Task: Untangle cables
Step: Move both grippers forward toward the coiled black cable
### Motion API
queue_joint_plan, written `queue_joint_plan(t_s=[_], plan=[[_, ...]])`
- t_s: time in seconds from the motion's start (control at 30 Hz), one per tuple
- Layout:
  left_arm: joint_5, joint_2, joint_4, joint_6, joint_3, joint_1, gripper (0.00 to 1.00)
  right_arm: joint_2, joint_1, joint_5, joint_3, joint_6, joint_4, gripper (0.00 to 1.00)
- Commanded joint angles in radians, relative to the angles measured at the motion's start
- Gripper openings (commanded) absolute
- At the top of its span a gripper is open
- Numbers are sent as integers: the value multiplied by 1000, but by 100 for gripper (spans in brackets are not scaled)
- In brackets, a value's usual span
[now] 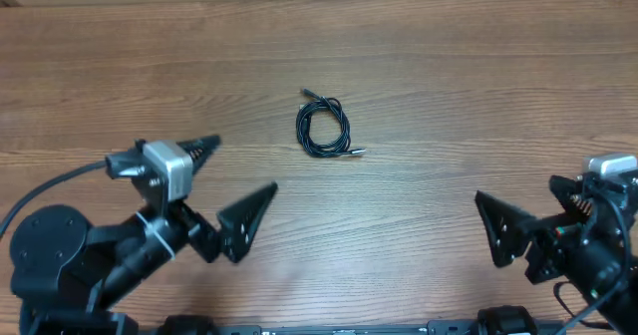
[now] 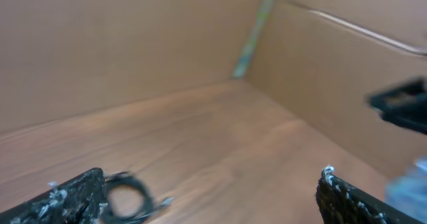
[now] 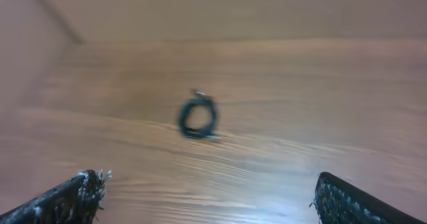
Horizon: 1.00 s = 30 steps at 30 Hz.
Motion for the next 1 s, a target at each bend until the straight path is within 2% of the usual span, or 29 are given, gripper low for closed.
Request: queue_joint_plan(t_s=[0.0,0.13,0.33,0.4,0.5,0.57,0.77,0.87,0.97], plan=[[161,1,-11,13,18,-2,99,-5,5,-195,37,8,-3,100],[210,1,-54,14,18,-2,99,-4,5,-226,36,8,-10,100],[204,6,-105,20,17,-2,100,-4,5,-230,36,8,-10,100],[143,11,-133,22,17,-2,100,-4,5,-230,36,8,-2,100],[-57,25,-196,16,16,-2,100,-4,5,-230,36,8,9,100],[-159,41,-227,-31,16,-2,100,-4,5,-230,36,8,10,100],[-214,114,-259,-98,16,-2,100,-4,5,-228,36,8,33,100],[-289,161,-261,-202,16,-2,89,-4,5,-195,32,8,51,100],[-312,217,-260,-230,16,-2,89,0,4,-94,32,60,49,100]])
